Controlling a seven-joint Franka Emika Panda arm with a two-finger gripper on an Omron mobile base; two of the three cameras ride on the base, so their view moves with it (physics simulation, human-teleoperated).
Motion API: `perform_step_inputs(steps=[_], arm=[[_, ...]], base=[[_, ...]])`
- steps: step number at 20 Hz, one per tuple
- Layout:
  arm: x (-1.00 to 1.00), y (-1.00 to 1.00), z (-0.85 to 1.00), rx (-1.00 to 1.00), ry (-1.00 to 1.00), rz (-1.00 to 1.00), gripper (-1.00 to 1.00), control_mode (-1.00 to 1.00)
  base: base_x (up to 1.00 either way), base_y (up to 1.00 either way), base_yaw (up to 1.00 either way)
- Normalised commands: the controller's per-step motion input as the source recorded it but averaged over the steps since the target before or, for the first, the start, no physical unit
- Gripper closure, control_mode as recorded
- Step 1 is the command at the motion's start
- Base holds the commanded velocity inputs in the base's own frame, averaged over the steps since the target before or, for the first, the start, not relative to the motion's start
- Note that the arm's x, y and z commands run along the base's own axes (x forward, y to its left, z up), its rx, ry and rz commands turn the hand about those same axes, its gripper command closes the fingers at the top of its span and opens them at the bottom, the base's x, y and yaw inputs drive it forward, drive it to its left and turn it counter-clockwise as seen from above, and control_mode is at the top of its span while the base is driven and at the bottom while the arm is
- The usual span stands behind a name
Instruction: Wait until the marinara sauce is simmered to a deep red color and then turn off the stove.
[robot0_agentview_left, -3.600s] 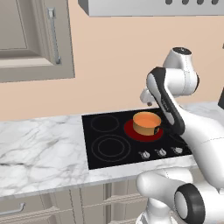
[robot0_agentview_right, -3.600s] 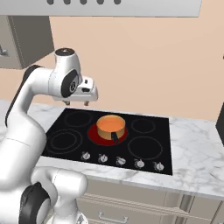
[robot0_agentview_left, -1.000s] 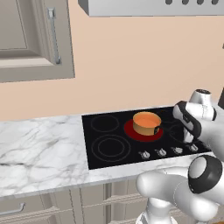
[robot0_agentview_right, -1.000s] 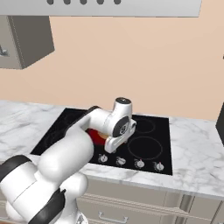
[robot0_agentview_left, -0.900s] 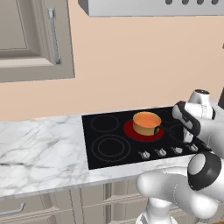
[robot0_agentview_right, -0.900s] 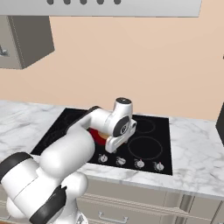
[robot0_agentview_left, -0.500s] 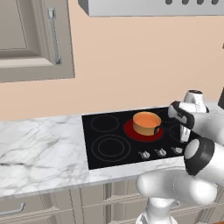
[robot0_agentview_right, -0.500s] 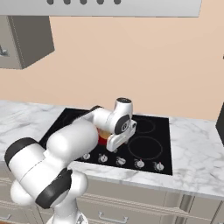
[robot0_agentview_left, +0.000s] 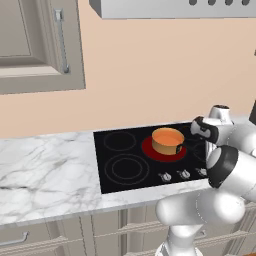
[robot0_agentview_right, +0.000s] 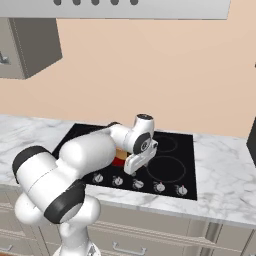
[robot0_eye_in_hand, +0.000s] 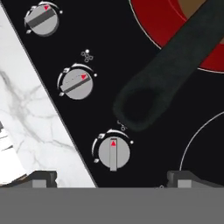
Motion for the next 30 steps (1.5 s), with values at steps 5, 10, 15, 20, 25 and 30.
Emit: perform_step_inputs(steps=[5, 10, 15, 20, 25, 30], arm=[[-0.08, 0.00, -0.21, 0.00, 0.00, 0.00, -1.00, -1.00], [-0.01, 0.00, -0.15, 0.00, 0.00, 0.00, -1.00, -1.00], [0.00, 0.00, -0.07, 0.00, 0.00, 0.00, -1.00, -1.00], [0.00, 0.00, -0.08, 0.00, 0.00, 0.00, -1.00, -1.00], [0.00, 0.00, -0.08, 0.00, 0.00, 0.00, -1.00, -1.00], [0.00, 0.00, -0.12, 0.00, 0.00, 0.00, -1.00, -1.00]], base=[[0.00, 0.00, 0.00], [0.00, 0.00, 0.00], [0.00, 0.00, 0.00], [0.00, 0.00, 0.00], [0.00, 0.00, 0.00], [0.00, 0.00, 0.00]])
